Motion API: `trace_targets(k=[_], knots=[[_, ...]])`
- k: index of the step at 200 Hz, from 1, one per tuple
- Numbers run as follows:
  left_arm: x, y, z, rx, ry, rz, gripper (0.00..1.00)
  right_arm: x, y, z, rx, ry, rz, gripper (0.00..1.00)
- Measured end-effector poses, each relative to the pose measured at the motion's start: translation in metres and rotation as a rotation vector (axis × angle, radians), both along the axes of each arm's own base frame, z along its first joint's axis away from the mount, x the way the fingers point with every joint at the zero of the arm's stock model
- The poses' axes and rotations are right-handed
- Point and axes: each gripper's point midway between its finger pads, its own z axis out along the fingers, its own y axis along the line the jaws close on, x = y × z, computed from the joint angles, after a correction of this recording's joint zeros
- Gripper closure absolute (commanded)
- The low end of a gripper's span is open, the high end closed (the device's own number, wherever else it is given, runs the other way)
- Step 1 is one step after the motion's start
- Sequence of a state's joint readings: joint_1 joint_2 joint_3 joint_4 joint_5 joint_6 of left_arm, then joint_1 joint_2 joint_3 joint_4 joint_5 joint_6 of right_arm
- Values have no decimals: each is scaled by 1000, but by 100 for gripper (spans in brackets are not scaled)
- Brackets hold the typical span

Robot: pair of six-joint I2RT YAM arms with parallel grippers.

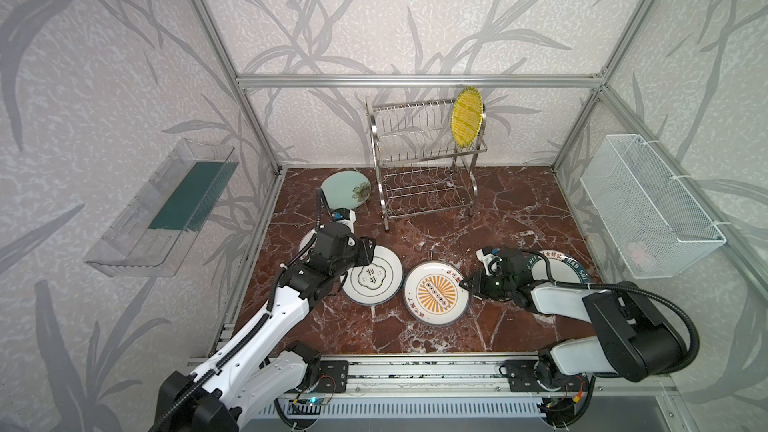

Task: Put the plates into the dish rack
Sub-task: 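Tilt the sunburst plate up on edge with the right gripper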

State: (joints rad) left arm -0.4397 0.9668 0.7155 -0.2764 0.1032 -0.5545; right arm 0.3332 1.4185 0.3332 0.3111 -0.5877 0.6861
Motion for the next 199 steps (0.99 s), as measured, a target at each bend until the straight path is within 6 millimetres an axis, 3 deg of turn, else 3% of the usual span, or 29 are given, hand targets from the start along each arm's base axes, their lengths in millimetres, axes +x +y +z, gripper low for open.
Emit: trace_targets(k=[60, 119, 165, 199], knots=[[-1, -1, 0, -7, 3, -2, 56, 4, -2, 14, 26, -37, -4, 93], [-2, -3, 1, -17, 6, -15, 57, 6, -24, 23, 5, -41, -69, 100], [-3, -7, 1, -32, 14, -32, 57, 13, -41, 49, 21, -112, -129, 100], [-1, -17, 5, -81, 6, -57, 58, 24, -40, 71, 22, -173, -119, 100]])
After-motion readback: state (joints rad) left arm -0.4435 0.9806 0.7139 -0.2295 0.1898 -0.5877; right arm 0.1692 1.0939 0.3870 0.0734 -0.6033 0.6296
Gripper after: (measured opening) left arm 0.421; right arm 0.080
